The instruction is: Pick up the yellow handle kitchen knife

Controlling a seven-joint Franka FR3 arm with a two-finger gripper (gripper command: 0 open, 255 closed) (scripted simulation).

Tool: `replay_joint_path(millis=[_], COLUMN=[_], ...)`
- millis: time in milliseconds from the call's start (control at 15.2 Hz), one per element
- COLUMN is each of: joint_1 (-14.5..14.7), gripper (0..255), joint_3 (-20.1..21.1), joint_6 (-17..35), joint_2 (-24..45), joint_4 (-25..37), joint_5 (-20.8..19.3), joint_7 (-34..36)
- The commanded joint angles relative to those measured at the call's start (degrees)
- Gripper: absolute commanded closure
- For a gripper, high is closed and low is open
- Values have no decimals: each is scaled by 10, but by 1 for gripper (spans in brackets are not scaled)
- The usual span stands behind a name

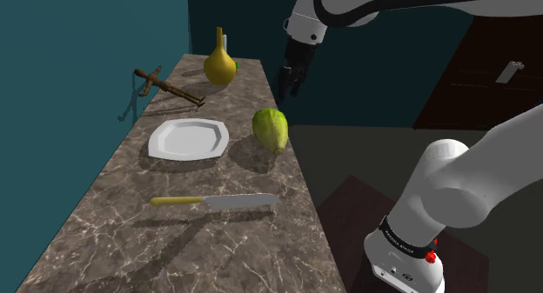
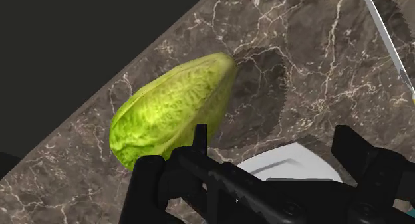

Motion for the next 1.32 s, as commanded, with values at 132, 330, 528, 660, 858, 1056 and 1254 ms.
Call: replay_joint_path(millis=[132,330,528,660,858,1056,1254], joint_1=[30,52,72,85,104,123,140], gripper=[0,0,0,0,0,0,0], joint_3=[17,30,44,54,70,86,103], joint_6=[29,52,73,86,104,121,136], joint_2=[47,86,124,150,188,225,262], joint_4=[4,9,15,21,30,40,50], joint_5=[17,29,40,46,55,62,68], joint_7=[-25,-46,-66,-80,-100,-119,-137])
